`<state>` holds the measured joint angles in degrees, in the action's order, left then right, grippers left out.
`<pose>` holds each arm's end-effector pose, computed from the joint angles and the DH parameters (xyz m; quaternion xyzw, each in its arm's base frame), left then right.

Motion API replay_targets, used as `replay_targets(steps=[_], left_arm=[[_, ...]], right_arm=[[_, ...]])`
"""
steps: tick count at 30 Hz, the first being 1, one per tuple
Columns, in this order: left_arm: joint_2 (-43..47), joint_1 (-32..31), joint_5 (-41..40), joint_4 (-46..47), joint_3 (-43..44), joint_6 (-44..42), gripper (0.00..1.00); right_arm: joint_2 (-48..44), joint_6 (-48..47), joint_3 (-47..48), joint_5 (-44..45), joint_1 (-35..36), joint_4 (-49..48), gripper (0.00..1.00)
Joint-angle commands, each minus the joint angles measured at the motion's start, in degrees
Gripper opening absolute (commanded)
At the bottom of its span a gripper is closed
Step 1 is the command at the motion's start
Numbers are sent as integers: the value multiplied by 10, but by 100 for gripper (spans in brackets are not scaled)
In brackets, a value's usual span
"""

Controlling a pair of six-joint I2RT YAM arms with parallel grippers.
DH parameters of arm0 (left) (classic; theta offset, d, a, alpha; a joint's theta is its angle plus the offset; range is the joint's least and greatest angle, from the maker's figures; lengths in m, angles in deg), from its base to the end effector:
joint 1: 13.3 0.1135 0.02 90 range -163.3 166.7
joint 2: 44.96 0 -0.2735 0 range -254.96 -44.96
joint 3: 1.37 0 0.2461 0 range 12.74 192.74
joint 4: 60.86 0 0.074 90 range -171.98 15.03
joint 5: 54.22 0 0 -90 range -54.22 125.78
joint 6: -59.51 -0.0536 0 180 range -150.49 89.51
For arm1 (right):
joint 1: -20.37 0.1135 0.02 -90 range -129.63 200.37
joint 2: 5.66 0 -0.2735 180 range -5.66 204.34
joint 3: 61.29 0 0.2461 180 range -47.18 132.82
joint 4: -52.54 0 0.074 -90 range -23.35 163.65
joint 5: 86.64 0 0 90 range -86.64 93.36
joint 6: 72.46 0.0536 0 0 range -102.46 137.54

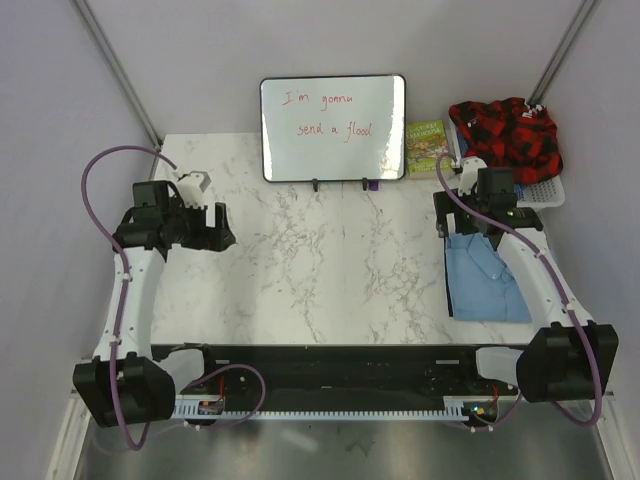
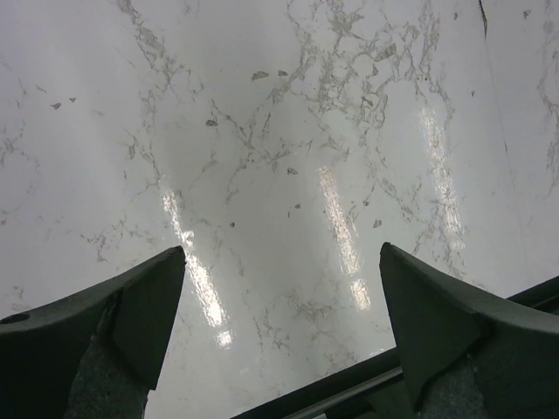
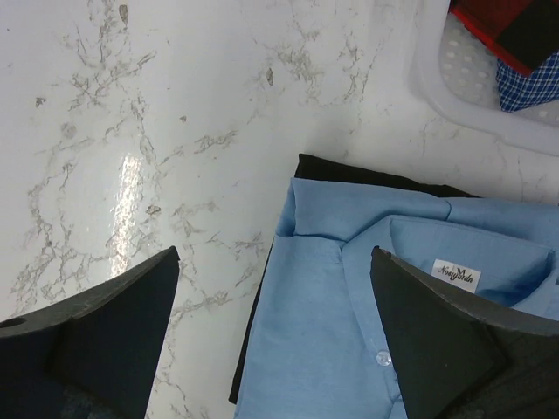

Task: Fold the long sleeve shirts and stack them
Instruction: Grab the shirt from the pile

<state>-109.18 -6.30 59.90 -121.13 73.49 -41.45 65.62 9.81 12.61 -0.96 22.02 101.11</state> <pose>0.2235 0.0054 0.3116 0.1038 0.9148 -0.1410 0.3639 0.2665 0.0117 0.2922 -0.0898 0.9221 0.0150 0.3761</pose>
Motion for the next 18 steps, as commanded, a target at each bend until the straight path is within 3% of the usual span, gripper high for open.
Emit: replay_targets(steps=[1,7,12,18], left_arm=[[12,2,-5,12,35,-8,99],[-5,2,-1,13,66,9,99],[-12,2,29,23,89,8,99],[-16,2,89,38,113,-6,99]], right_arm=[[12,-2,39,-11,-1,-6,98],[72,-28,115,-9,-30,4,98],[168,-62,287,-4,-95,13,98],[363,-91,496,17,-154,-18,98]])
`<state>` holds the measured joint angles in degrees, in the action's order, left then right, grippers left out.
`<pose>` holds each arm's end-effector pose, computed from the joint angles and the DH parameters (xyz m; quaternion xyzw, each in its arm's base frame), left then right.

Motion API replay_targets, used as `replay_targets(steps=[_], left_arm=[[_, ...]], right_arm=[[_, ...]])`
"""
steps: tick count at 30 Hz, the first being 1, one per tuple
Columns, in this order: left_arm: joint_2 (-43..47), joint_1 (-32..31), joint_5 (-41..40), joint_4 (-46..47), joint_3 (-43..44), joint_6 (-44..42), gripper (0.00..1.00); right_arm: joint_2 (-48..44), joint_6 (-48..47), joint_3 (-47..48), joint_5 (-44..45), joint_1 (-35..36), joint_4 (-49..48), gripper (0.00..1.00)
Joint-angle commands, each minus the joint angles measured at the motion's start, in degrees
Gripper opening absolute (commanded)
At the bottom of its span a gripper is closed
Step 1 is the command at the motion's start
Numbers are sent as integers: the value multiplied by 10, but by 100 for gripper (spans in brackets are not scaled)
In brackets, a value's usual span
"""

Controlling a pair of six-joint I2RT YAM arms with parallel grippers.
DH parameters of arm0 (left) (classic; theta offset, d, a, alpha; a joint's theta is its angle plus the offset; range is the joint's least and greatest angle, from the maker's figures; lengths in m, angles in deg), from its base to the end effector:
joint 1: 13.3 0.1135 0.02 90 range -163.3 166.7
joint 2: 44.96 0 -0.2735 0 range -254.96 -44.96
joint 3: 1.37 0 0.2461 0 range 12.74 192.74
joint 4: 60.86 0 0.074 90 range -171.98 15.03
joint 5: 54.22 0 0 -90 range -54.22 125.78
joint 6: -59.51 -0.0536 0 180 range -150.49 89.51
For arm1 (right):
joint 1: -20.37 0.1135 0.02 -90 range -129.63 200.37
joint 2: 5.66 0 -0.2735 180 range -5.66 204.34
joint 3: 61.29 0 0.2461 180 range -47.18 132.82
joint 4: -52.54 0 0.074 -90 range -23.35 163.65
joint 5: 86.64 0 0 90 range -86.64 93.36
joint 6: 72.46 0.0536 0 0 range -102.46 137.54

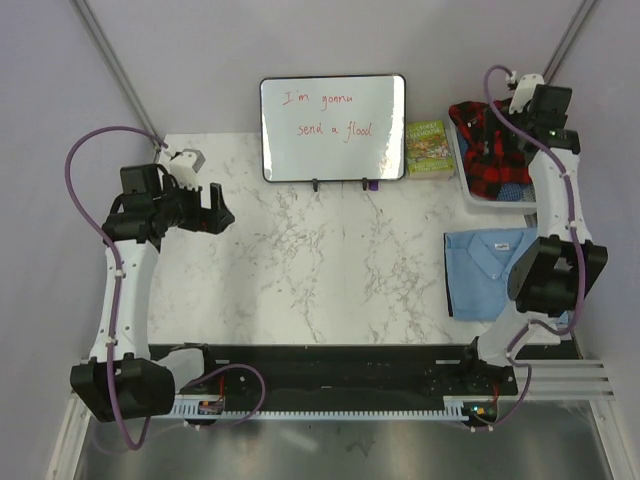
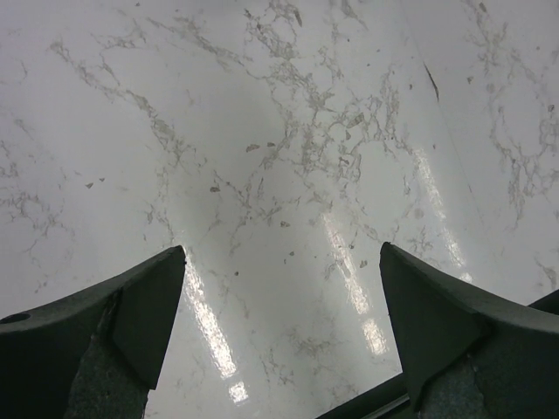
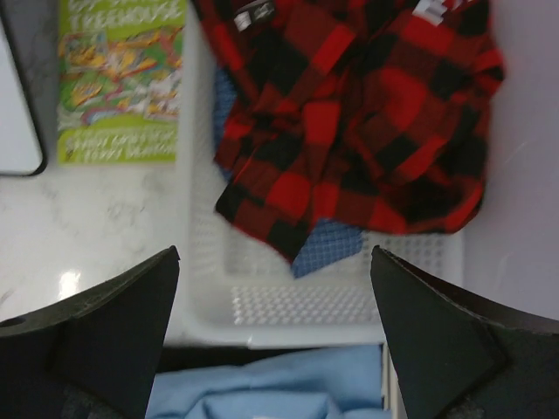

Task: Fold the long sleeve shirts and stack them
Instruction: Grab the shirt from the pile

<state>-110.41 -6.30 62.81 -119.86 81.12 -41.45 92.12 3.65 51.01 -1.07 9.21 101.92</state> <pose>0.2334 0.0041 0.3530 0.1258 0.8843 -0.1491 0.4243 0.3931 -0.0733 0.3733 -0.0390 0.8851 -0.0669 0.4589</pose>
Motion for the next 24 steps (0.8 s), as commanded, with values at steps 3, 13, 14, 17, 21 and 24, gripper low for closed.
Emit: replay_targets(steps=[3,13,14,17,21,24], left_arm=[[-3,1,70,34,38,-6,99],[11,0,47,36,12,-20,99],[12,0,44,36,11,-22,99],[13,-1,34,36,6,-27,99],[12,1,30,31,12,-34,99],[12,0,36,29,22,-34,99]], right_arm=[[195,-36,227,20,-47,-24,98],[366,-67,347,79,-71,-106,98],[373,-69,335,83,-72,-115,98],[402,-76,328,93,-78,-136,98],[432,-89,335,91,-84,-141,96],[424,-96,337,82,-84,-145,58]])
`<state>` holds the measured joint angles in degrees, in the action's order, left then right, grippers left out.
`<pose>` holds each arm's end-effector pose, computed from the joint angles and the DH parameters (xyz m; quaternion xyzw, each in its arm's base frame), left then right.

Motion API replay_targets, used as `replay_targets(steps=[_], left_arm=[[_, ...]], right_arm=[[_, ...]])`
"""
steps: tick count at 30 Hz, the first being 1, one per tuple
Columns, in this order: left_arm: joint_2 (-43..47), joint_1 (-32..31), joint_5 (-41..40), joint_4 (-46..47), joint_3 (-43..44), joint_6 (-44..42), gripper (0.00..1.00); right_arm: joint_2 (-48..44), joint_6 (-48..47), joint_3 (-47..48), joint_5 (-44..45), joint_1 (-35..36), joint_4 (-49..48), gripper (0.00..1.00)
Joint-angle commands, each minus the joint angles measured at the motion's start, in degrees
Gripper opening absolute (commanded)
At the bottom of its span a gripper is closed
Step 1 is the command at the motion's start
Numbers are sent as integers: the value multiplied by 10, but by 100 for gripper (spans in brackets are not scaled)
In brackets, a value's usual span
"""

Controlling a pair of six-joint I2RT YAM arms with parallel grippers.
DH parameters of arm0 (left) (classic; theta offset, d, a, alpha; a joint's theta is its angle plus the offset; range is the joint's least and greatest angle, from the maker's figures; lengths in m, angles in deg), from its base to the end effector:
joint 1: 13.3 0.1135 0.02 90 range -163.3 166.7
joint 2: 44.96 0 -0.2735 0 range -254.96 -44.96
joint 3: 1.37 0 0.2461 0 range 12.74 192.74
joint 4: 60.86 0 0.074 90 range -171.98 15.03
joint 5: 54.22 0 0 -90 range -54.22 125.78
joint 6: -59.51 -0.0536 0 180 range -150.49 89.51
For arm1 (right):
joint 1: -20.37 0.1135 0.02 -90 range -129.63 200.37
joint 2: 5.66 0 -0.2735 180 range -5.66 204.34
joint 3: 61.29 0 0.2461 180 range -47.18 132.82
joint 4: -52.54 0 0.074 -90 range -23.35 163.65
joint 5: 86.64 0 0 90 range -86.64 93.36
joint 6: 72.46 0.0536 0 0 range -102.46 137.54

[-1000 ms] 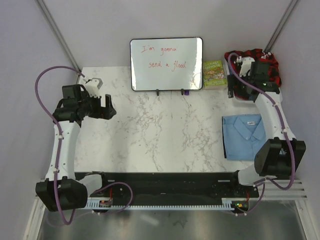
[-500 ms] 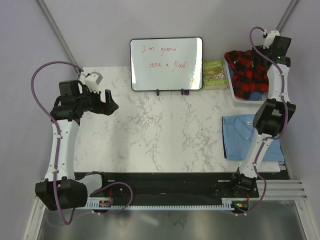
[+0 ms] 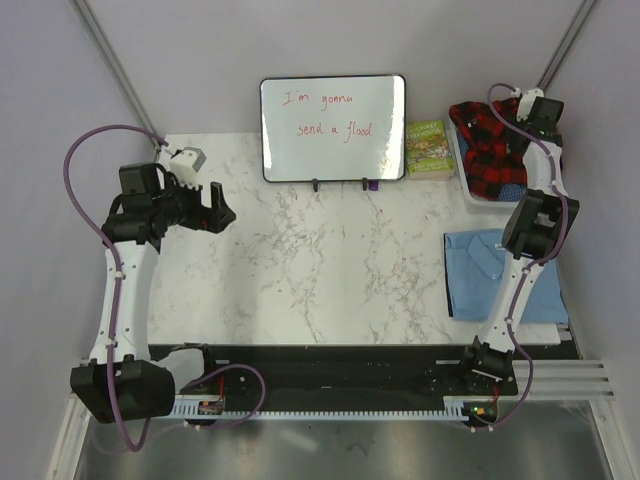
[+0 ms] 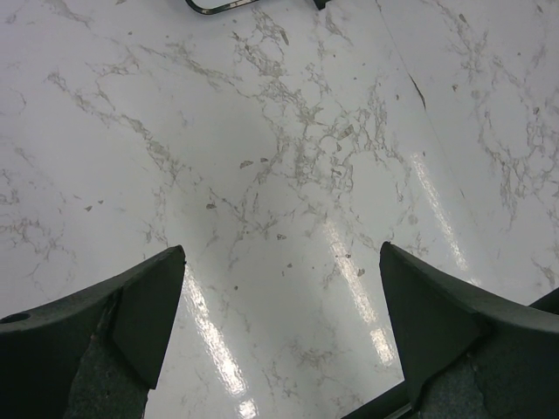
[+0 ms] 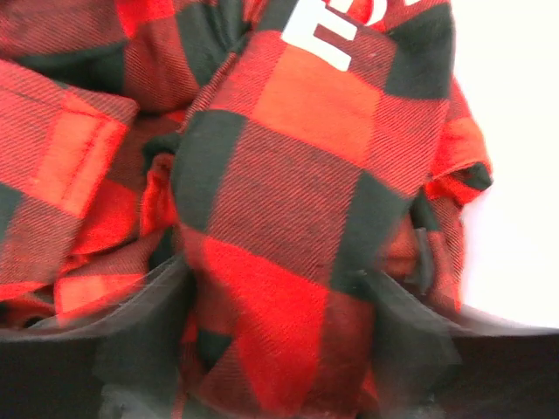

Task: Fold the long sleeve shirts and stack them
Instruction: Grab the shirt from the pile, then move the shirt to the center of the board

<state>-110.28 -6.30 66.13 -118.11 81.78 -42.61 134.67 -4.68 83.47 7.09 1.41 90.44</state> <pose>0.2345 0.0015 0.3610 0.1507 0.8668 -0.1649 0.4459 0.5495 -0.1925 0.2368 -0.0096 0.8804 -0.1933 0.4330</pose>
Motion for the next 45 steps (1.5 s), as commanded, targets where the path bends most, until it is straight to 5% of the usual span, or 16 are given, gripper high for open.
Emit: replay_targets(steps=[1,4,5,20,30,35,40,43,45], left_arm=[[11,0,3,11,17,-22,99],[12,0,7,9,24,-19,99],[15,0,9,9,28,-18,99],[43,0,-23,22,36,56,99],[77,1,-56,37,32,133,99],[98,3,-63,42,37,166,99],[116,6,-44,21,56,142,99],[115,6,-23,-12,55,100,99],[116,6,-10,-35,47,73,99]], right_arm=[[-6,-13,14,-8,-6,-31,47],[-39,1,25,-27,-6,-31,2],[-52,9,26,-35,-6,-30,0],[-398,305,34,-355,34,-142,0],[-475,411,61,-323,233,-286,0],[-461,403,76,-288,363,-253,0],[-514,425,-104,-297,437,-215,0],[-627,419,-307,-297,437,-197,23],[-680,396,-464,-278,432,-150,78]])
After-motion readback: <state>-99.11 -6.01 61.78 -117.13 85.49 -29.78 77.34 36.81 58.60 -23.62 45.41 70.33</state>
